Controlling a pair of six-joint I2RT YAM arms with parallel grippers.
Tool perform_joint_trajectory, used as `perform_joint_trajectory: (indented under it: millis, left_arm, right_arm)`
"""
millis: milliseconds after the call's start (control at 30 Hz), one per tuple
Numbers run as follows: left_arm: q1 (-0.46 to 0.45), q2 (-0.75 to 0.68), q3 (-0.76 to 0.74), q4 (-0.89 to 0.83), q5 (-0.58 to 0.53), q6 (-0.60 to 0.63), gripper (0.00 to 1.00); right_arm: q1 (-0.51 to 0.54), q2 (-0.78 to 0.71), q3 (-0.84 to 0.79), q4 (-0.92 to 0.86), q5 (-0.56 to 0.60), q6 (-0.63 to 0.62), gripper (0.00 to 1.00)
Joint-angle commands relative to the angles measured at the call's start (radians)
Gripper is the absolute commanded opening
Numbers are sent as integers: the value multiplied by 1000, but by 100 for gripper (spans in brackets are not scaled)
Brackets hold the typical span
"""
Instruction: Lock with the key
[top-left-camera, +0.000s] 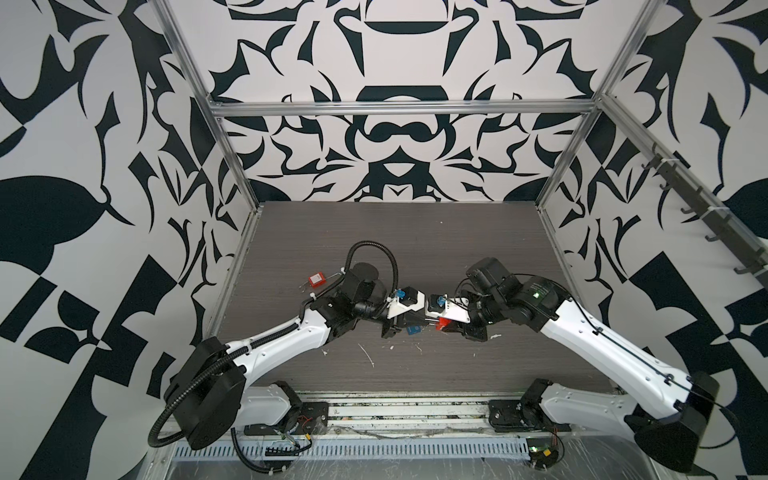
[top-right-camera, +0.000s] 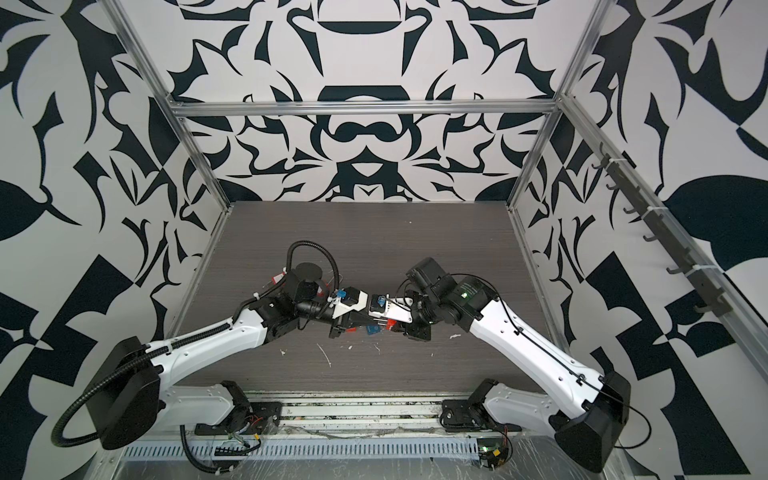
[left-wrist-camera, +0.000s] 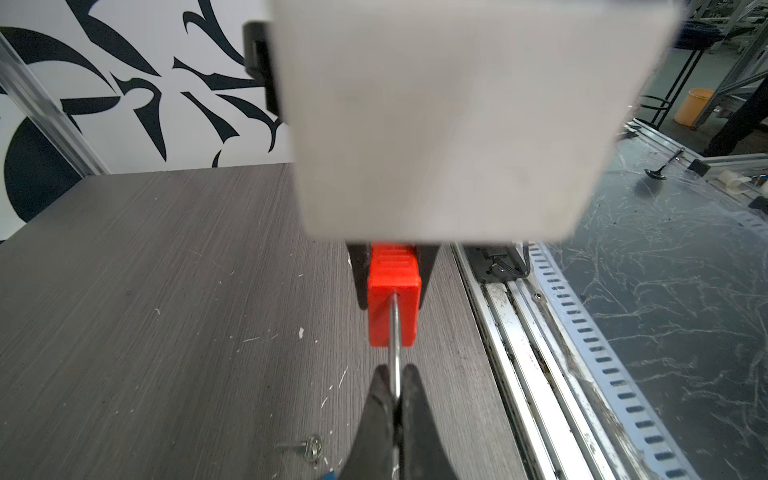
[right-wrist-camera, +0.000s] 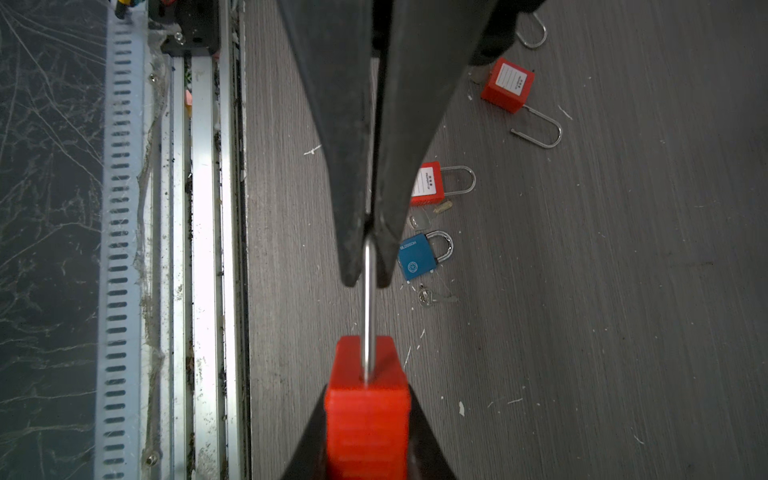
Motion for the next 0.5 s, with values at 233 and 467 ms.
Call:
perform_joint_trajectory:
  millis: [233, 467]
  left_arm:
    - [-31, 45, -11, 129, 27, -88, 0]
    - [-24, 15, -35, 135, -19, -81, 0]
  right_arm:
    - [17, 13, 13, 395, -213, 62, 6]
    - [17, 59, 51, 311, -162, 29, 17]
